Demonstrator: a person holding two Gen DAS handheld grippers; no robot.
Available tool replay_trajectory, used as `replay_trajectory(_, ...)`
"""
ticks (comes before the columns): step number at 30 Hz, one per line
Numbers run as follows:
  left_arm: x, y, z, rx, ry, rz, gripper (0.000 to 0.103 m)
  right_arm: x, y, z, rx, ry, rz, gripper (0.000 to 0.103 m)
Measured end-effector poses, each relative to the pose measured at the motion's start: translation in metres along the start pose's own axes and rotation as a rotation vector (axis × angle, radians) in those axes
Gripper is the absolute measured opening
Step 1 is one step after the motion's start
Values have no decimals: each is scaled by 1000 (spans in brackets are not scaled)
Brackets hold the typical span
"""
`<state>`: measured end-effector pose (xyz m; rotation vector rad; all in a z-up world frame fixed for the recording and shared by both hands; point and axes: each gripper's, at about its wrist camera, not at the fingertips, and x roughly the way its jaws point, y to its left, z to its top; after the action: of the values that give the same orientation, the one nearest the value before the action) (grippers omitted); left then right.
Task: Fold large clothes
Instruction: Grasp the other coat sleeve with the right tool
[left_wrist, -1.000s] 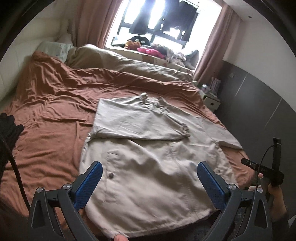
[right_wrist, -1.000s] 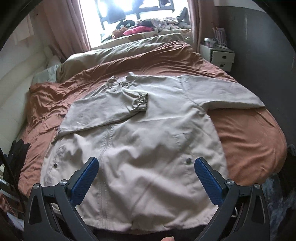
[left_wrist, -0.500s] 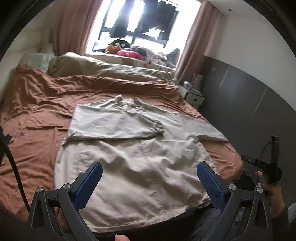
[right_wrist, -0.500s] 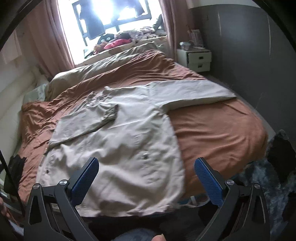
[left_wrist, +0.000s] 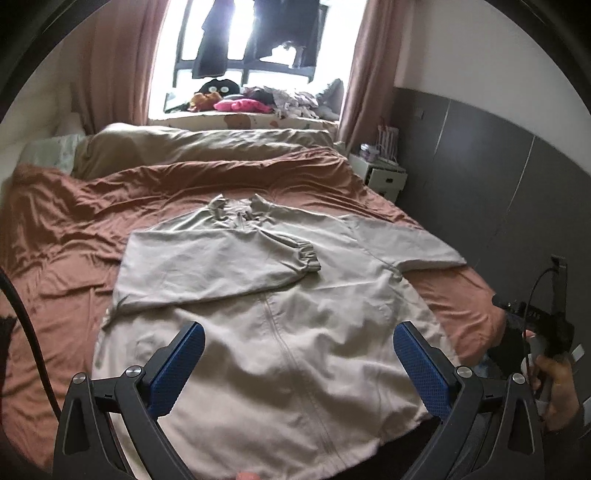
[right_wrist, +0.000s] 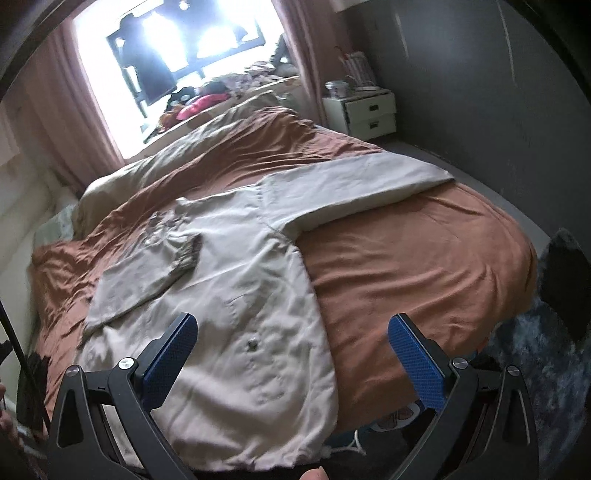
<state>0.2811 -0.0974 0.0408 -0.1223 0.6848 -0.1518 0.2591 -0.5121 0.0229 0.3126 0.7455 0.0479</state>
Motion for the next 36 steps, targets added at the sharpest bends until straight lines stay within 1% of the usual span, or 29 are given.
replay_trajectory(4, 31, -3, 12, 46, 12, 16, 102, 24, -5, 7, 40, -32, -3, 103)
replay_trajectory(7, 54, -2, 17, 38, 36, 7, 102, 46, -12, 11, 68, -49, -14, 103)
replay_trajectory(9, 70, 0, 20, 20, 35, -4, 102, 64, -19, 13, 88, -48, -10, 103)
replay_trajectory(12, 95, 4, 24, -3, 40, -25, 102, 93, -25, 15, 127, -40, 7, 103)
replay_trajectory(16, 127, 1, 27, 30, 55, -6, 102, 129, -35, 17, 206, -41, 44, 103)
replay_trajectory(20, 161, 6, 31, 12, 106, -24, 102, 161, -56, 22, 310, -39, 99, 88)
replay_trajectory(22, 182, 9, 33, 0, 128, -40, 101, 179, -68, 27, 355, -33, 123, 85)
replay_trajectory(24, 202, 11, 36, -3, 151, -37, 97, 190, -78, 31, 387, -33, 139, 84)
replay_trajectory(26, 221, 11, 39, 6, 176, -25, 89, 208, -87, 39, 432, -32, 158, 83)
replay_trajectory(29, 245, 14, 41, 13, 197, -21, 84, 230, -99, 52, 475, -27, 187, 76)
replay_trajectory(32, 268, 16, 43, 15, 221, -23, 81, 246, -110, 65, 503, -23, 198, 75)
replay_trajectory(36, 294, 19, 44, 27, 249, -25, 81, 267, -126, 80, 542, -10, 216, 74)
